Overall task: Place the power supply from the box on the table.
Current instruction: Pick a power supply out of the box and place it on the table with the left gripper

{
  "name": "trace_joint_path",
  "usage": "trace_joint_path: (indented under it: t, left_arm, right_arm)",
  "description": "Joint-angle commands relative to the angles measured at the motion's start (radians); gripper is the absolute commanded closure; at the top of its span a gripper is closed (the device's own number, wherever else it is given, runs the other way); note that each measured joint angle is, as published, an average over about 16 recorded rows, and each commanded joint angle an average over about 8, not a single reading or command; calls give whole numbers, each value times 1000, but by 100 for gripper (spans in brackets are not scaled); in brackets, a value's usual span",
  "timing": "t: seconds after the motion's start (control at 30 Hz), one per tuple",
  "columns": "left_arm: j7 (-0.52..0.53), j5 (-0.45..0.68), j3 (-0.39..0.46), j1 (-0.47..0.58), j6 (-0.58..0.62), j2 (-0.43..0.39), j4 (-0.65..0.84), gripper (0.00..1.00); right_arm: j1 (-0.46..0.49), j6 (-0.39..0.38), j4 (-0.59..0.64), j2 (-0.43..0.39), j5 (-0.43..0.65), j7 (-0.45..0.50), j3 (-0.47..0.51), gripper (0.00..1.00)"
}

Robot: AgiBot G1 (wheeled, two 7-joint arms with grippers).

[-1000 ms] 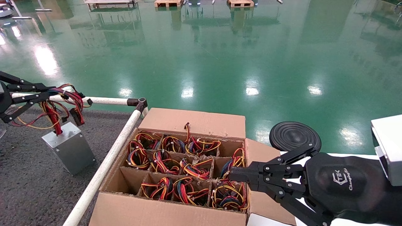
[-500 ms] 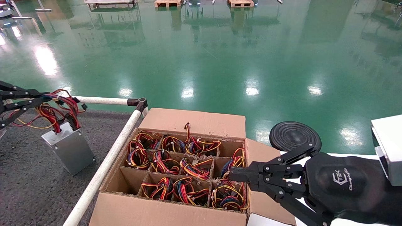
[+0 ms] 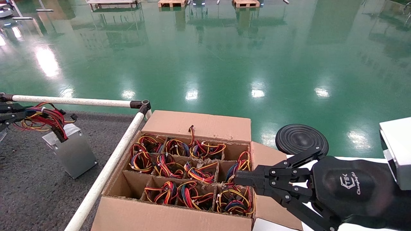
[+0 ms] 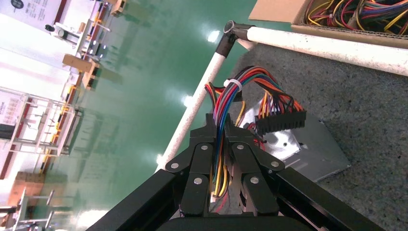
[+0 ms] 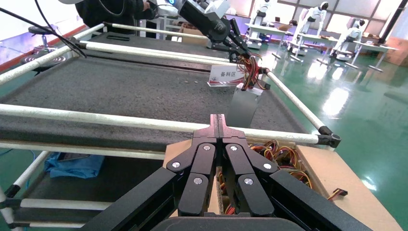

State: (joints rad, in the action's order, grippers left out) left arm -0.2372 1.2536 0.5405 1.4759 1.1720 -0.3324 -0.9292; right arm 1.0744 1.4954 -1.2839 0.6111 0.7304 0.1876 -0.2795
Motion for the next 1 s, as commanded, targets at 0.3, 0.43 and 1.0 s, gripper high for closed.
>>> trace_joint_path:
  t: [0.3,0.43,1.0]
  left_arm:
    - [-6,-19,-4,-27,-10,-2,1,32]
    - [-8,-25,-6,-32,-12,-5,-2,0]
    - [2,-42,-13,-40,-16,-3,-24,0]
  right_arm:
    - [0,0,0,0,0,0,0,100]
    - [0,0,0,0,0,0,0,100]
    - [0,0,0,0,0,0,0,100]
